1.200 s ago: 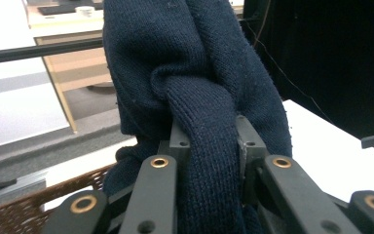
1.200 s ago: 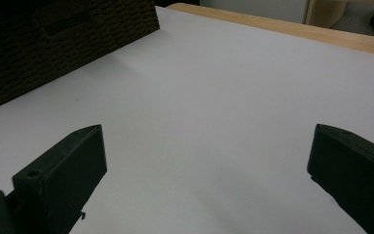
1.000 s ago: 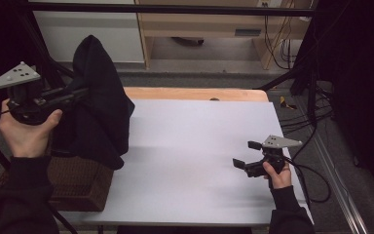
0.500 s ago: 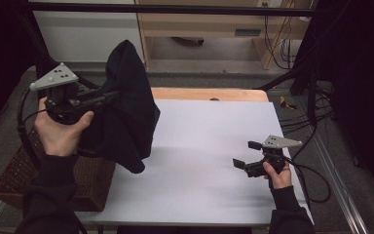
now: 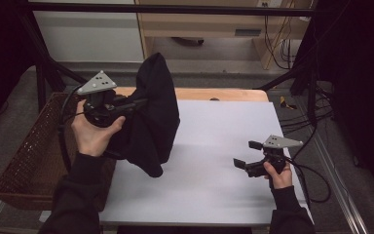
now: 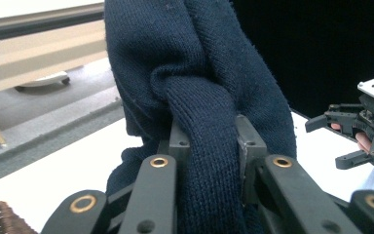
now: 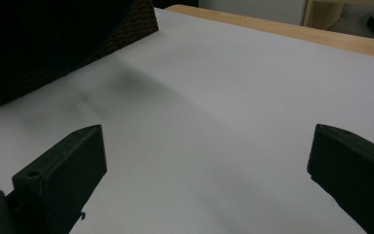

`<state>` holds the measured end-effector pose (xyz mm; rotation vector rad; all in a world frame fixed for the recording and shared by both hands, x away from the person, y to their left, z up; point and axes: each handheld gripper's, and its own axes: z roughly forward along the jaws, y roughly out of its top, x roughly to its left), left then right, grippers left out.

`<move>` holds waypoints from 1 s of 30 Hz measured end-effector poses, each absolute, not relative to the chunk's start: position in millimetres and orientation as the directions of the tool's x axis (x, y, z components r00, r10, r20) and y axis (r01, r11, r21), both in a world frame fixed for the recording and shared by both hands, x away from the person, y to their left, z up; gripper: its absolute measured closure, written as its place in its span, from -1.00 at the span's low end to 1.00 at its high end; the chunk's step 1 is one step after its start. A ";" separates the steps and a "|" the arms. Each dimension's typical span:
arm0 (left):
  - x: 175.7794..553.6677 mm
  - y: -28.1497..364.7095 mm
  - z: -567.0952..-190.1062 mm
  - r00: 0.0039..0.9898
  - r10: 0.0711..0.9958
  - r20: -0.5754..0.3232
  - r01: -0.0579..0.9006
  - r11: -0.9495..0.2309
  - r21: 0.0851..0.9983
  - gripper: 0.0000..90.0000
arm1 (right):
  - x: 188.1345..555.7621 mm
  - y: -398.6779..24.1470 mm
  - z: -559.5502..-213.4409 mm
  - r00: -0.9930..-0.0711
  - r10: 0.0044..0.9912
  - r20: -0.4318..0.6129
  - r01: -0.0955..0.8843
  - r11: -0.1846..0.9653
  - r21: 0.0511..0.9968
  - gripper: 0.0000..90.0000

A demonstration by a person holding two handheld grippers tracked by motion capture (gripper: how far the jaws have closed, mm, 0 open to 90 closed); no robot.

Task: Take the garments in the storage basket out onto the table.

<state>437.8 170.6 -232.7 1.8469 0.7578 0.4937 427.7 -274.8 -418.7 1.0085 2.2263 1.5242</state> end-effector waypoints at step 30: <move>470.6 75.1 -314.7 0.784 0.619 -0.031 0.336 -0.383 0.860 0.62 | 428.5 -275.2 -420.5 -0.726 0.667 0.168 0.398 0.208 0.894 -0.98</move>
